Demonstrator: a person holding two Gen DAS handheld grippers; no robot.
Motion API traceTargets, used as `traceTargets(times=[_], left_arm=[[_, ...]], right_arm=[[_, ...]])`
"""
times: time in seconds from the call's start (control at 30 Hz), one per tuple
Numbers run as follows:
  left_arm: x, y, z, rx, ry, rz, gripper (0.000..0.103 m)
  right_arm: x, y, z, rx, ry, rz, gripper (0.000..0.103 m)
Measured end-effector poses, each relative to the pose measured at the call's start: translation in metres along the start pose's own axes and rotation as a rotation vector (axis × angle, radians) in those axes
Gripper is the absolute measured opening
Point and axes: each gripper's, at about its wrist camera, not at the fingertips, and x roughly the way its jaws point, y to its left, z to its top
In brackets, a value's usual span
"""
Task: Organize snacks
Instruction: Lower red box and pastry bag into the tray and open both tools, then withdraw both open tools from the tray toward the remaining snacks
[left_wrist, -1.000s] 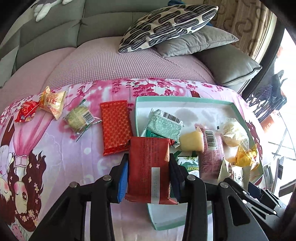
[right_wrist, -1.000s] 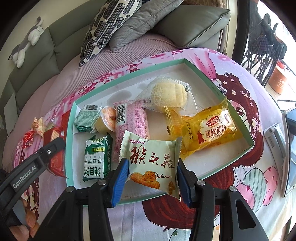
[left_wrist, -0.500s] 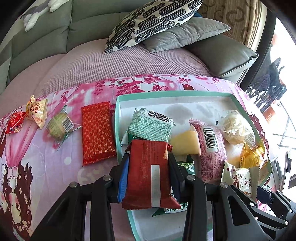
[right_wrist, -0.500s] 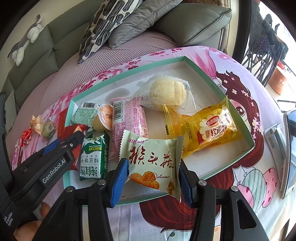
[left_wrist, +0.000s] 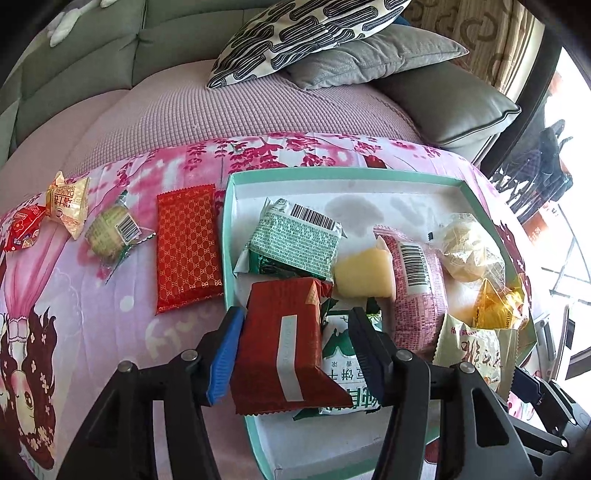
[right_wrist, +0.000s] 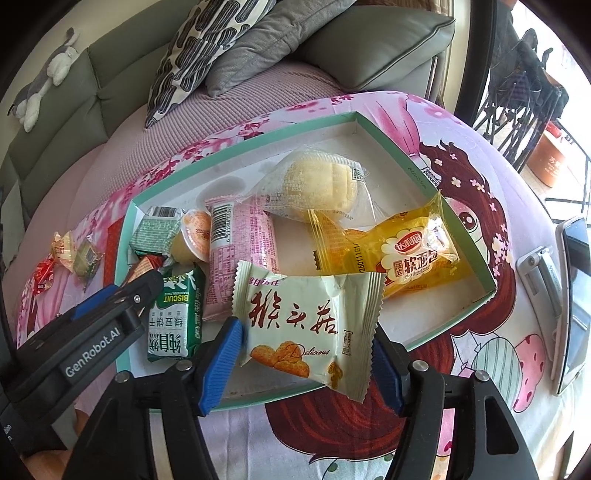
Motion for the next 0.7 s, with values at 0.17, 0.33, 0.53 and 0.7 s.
traceTargets(times=[0.17,0.33,0.53,0.7], left_arm=[[-0.013,0.0,0.002,-0.013,0.028,0.012,0.066],[-0.025,0.005,0.003,-0.013,0.038,0.016,0.066],[-0.04,0.015,0.002,-0.034,0.021,0.028,0.066],[-0.047,0.023,-0.002,-0.059,0.018,0.042,0.066]], right_arm=[[-0.002,0.0,0.0,0.0,-0.01,-0.001,0.082],[-0.003,-0.001,0.001,-0.001,-0.013,-0.006,0.082],[-0.015,-0.002,0.004,0.008,-0.067,-0.002,0.082],[-0.028,-0.002,0.007,0.008,-0.123,0.004,0.082]])
